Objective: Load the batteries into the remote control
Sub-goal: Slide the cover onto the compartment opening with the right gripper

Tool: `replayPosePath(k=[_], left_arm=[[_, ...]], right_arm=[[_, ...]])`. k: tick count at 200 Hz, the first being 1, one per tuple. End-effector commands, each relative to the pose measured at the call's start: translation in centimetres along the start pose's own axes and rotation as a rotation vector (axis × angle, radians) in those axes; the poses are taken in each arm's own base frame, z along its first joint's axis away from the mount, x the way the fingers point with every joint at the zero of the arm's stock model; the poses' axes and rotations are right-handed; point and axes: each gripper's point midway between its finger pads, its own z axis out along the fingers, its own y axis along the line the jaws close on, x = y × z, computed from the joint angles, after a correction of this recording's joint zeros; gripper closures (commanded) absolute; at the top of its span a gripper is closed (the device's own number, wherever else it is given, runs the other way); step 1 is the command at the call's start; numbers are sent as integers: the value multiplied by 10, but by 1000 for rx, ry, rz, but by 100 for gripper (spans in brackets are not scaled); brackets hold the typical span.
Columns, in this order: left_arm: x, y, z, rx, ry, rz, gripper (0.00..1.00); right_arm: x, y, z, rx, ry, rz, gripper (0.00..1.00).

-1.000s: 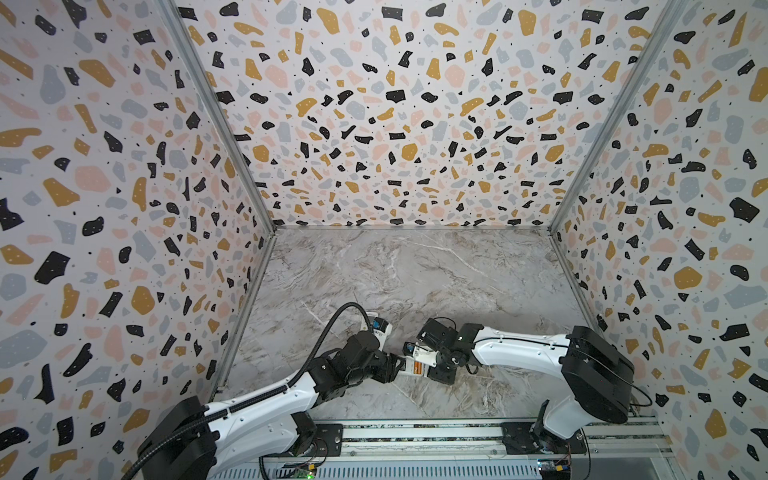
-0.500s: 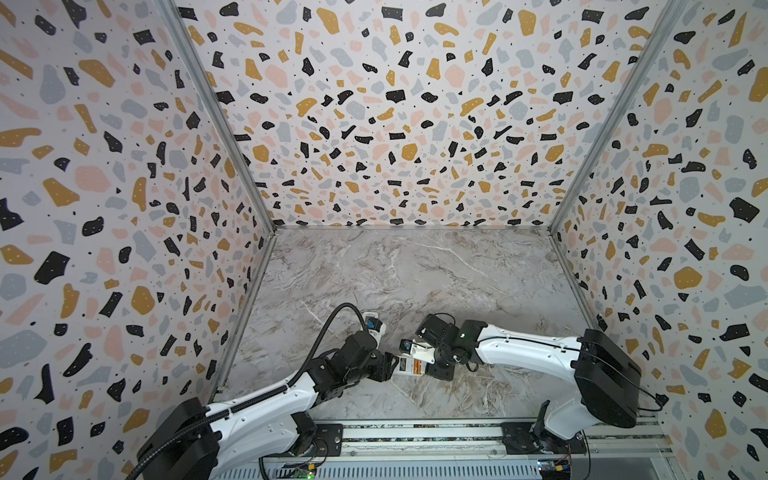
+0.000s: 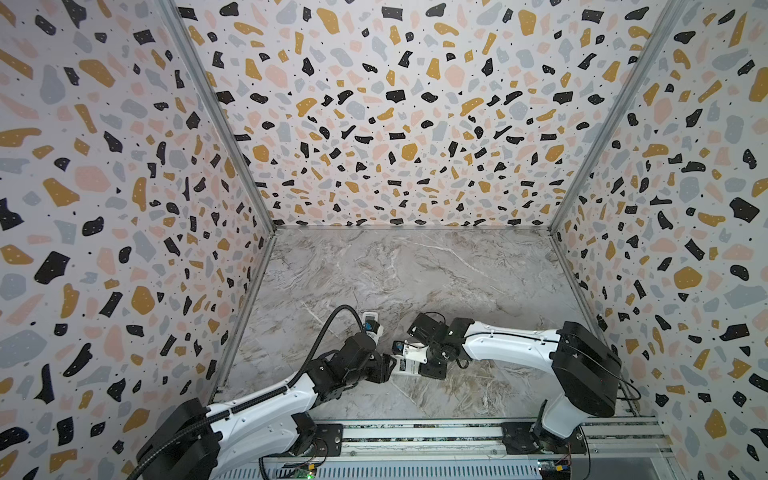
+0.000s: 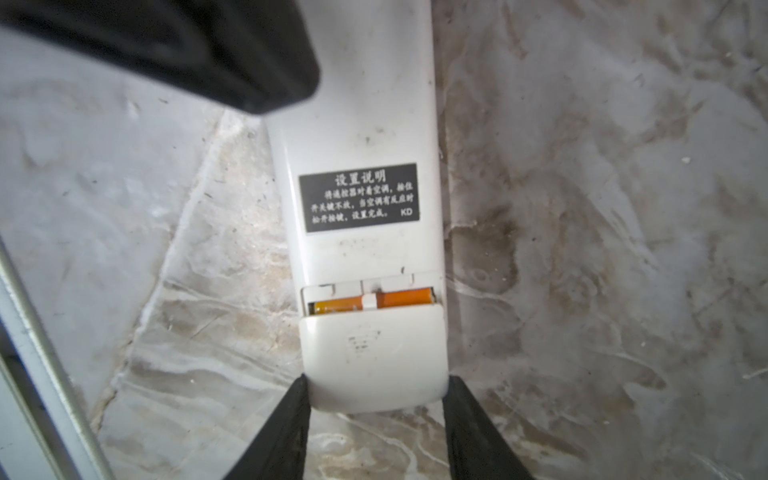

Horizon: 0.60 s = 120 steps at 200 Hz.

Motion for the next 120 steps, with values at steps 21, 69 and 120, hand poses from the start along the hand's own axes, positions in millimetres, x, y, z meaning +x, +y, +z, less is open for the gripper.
replayPosePath(k=[21,69,120], left_arm=[[8,16,2,-52,6,-32,38],[11,20,2,-61,5,-47,38],[14,21,5,-57,13,-44,38]], right_arm=[[-14,1,-6,-10,-25,-12,68],[-10,3,-2,-17,-2,-10,68],[-6,3,0,-14,14,-4,68]])
